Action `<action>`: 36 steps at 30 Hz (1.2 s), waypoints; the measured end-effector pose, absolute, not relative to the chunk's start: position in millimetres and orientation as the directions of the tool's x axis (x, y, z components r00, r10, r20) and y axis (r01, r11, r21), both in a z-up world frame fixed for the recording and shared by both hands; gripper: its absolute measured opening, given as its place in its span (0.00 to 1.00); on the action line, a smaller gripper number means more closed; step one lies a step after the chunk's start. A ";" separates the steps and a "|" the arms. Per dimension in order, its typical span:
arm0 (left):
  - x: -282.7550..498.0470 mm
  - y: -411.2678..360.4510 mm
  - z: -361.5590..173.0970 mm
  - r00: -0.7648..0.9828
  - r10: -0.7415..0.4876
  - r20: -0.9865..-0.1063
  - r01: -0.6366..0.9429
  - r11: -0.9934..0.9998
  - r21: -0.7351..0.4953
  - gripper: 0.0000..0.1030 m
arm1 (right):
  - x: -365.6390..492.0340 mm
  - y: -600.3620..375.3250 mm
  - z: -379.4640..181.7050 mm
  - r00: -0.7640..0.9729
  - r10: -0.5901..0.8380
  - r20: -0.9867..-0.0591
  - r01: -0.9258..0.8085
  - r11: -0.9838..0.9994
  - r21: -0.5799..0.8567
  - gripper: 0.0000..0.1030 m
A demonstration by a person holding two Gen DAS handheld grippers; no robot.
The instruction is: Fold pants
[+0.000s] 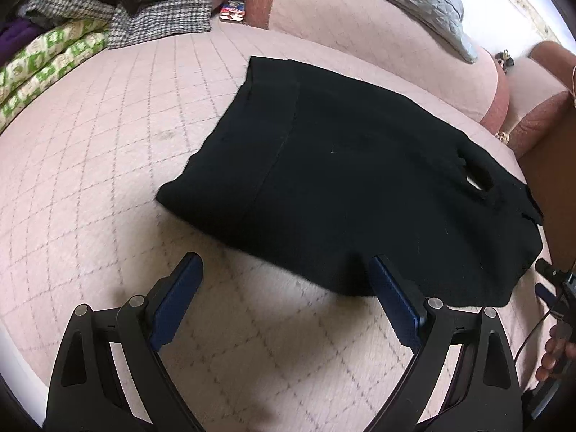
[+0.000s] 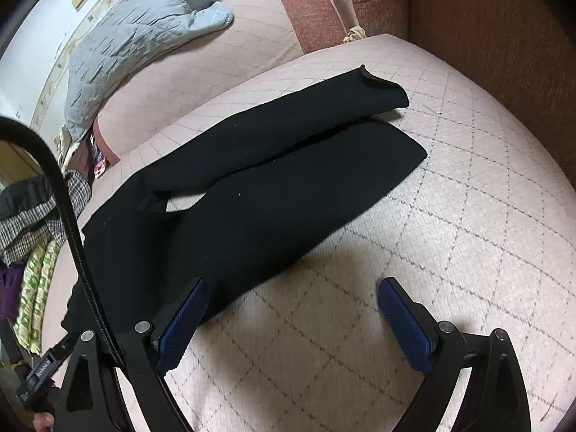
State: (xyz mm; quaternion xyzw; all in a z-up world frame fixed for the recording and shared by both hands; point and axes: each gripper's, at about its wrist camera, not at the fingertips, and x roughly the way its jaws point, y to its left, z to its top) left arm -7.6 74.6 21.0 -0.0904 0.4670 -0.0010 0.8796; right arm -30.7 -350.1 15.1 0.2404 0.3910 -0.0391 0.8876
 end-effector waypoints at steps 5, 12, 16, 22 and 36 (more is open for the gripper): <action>16.5 66.7 21.0 0.541 -0.113 -0.834 -0.058 0.984 -0.171 0.91 | -12.3 -357.7 15.3 0.698 0.129 -0.704 0.260 0.870 0.418 0.92; 31.7 61.6 20.5 0.567 -0.104 -0.817 -0.046 0.986 -0.157 0.41 | -0.2 -364.2 15.8 0.720 0.131 -0.682 0.261 0.859 0.441 0.10; 24.5 65.3 30.2 0.568 -0.182 -0.803 -0.016 0.973 -0.232 0.13 | -20.7 -359.5 37.1 0.772 0.130 -0.622 0.227 0.858 0.461 0.04; -0.3 78.7 58.2 0.587 -0.214 -0.781 0.018 0.968 -0.251 0.12 | -75.1 -360.3 67.9 0.789 0.122 -0.601 0.197 0.877 0.437 0.04; -22.9 86.5 40.2 0.560 -0.174 -0.810 0.027 0.981 -0.192 0.12 | -109.7 -432.1 11.4 0.662 0.273 -0.698 0.390 0.670 0.632 0.49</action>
